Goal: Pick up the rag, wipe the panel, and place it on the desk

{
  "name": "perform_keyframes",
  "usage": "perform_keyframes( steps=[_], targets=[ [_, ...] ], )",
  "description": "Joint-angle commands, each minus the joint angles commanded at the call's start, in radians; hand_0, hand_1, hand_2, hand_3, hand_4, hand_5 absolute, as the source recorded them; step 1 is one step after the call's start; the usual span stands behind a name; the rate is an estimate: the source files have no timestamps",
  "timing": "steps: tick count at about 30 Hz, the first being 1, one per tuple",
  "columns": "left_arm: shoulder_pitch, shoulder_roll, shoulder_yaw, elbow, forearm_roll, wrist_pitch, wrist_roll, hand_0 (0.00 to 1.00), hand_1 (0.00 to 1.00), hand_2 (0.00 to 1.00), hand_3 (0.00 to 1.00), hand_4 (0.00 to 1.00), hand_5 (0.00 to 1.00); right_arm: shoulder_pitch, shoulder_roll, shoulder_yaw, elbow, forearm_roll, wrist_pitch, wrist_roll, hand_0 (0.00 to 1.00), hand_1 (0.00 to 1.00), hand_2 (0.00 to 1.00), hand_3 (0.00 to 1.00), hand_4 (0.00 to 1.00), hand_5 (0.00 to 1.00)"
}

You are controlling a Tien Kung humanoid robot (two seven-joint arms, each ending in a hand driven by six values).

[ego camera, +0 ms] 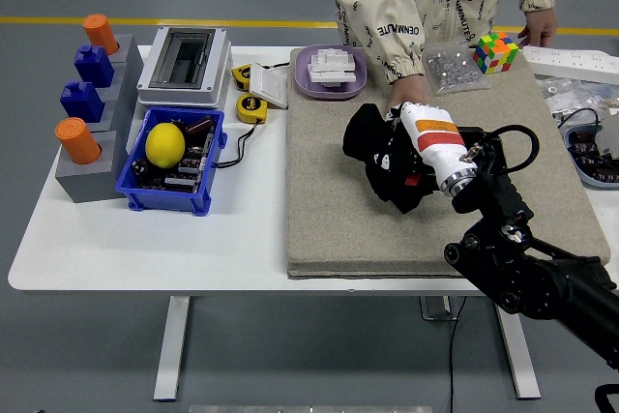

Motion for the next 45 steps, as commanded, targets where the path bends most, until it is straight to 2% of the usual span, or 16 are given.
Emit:
perform_keyframes(
  steps=[8,20,26,35,45],
  targets=[
    [0.01,0.0,-0.006,0.002,0.003,0.0,0.001,0.605,0.637,0.636,0.561,0.632,0.447,-0.016,-0.063,0.031,0.004,-0.008,0.002,-0.002,0.144,0.222,0.294,0.359,0.842,0.027],
    [0.011,-0.001,-0.011,-0.001,0.006,0.0,0.0,0.605,0.636,0.637,0.561,0.632,0.448,-0.07,-0.215,0.105,0.012,-0.026,0.008,-0.006,0.144,0.223,0.294,0.359,0.844,0.028],
    [0.011,-0.001,-0.016,0.0,0.008,0.001,0.0,0.604,0.636,0.637,0.561,0.632,0.448,-0.097,-0.266,0.154,0.007,-0.036,0.009,-0.007,0.145,0.224,0.294,0.359,0.843,0.027],
    [0.01,-0.003,-0.02,0.0,0.009,0.0,0.0,0.606,0.637,0.637,0.561,0.632,0.448,-0.112,-0.288,0.188,-0.004,-0.047,0.009,-0.007,0.145,0.225,0.294,0.359,0.843,0.026],
    [0.01,-0.004,-0.022,0.0,0.009,0.0,0.0,0.605,0.636,0.636,0.561,0.632,0.447,-0.097,-0.259,0.177,0.003,-0.051,0.008,-0.008,0.145,0.225,0.294,0.359,0.843,0.027]
  ],
)
